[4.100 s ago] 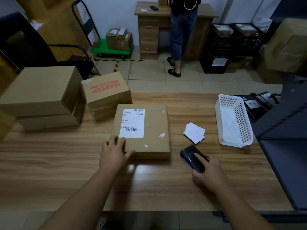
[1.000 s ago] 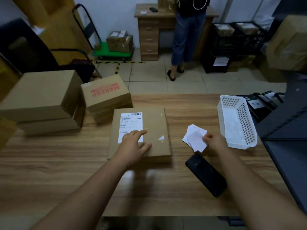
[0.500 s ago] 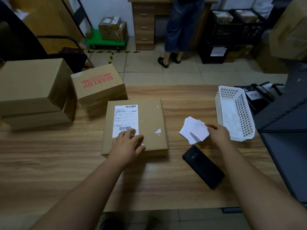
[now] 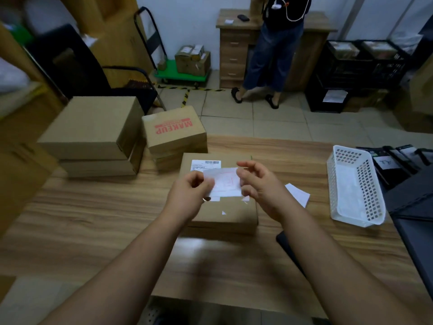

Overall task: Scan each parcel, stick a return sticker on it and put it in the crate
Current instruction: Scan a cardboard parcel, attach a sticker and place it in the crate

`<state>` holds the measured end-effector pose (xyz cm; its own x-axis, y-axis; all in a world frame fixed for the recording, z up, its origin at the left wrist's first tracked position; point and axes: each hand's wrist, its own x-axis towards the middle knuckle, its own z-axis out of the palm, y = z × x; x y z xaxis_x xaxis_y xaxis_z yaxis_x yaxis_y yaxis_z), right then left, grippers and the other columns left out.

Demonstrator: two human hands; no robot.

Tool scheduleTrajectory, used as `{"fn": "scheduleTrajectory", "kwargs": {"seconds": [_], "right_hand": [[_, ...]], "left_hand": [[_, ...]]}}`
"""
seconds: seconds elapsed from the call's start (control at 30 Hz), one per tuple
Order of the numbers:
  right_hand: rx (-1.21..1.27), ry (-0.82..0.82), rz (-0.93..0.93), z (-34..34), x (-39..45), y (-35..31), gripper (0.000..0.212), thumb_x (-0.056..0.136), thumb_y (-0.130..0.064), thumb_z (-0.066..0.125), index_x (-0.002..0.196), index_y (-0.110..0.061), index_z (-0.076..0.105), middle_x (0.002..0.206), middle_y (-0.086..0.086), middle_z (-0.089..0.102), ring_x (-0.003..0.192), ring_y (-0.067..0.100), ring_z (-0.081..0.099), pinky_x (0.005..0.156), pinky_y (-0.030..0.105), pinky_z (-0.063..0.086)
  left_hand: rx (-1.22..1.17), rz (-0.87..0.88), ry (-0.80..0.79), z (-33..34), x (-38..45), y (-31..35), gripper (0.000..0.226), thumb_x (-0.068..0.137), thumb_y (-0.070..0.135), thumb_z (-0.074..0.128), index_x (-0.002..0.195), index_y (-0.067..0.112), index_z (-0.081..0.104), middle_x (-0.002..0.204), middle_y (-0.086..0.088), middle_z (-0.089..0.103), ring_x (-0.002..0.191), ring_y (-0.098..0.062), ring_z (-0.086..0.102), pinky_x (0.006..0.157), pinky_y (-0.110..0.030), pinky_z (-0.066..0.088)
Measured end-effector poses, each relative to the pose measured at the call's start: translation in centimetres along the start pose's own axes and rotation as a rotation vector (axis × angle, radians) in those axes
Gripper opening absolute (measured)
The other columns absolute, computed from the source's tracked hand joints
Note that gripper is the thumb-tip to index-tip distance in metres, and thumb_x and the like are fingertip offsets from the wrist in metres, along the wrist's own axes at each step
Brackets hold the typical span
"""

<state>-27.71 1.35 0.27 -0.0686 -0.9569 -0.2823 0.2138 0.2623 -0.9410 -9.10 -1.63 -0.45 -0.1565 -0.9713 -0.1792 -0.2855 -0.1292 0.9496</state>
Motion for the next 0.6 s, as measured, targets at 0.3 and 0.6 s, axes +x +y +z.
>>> {"fn": "scheduleTrajectory", "kwargs": {"seconds": [0.3, 0.6], "right_hand": [[-0.045, -0.094, 0.042, 3.5, -0.4, -0.3, 0.004, 0.089, -0.003, 0.063, 0.087, -0.006, 0.064, 0.076, 0.007, 0.069, 0.06, 0.014, 0.057, 0.058, 0.023, 0.04], [-0.446, 0.033, -0.089, 3.2, -1.5, -1.9, 0.009, 0.089, -0.017, 0.066, 0.084, -0.009, 0.068, 0.072, -0.002, 0.065, 0.061, 0.005, 0.052, 0.065, 0.026, 0.043]], "left_hand": [[-0.109, 0.075, 0.114, -3.9, 0.1, 2.4, 0.009, 0.091, 0.012, 0.065, 0.083, 0.015, 0.065, 0.076, 0.009, 0.068, 0.062, 0.002, 0.062, 0.05, -0.011, 0.043], [0.556, 0.751, 0.019, -4.0, 0.6, 2.1, 0.021, 0.083, 0.031, 0.069, 0.102, 0.022, 0.075, 0.126, 0.006, 0.057, 0.124, -0.012, 0.045, 0.103, -0.034, 0.038]]}}
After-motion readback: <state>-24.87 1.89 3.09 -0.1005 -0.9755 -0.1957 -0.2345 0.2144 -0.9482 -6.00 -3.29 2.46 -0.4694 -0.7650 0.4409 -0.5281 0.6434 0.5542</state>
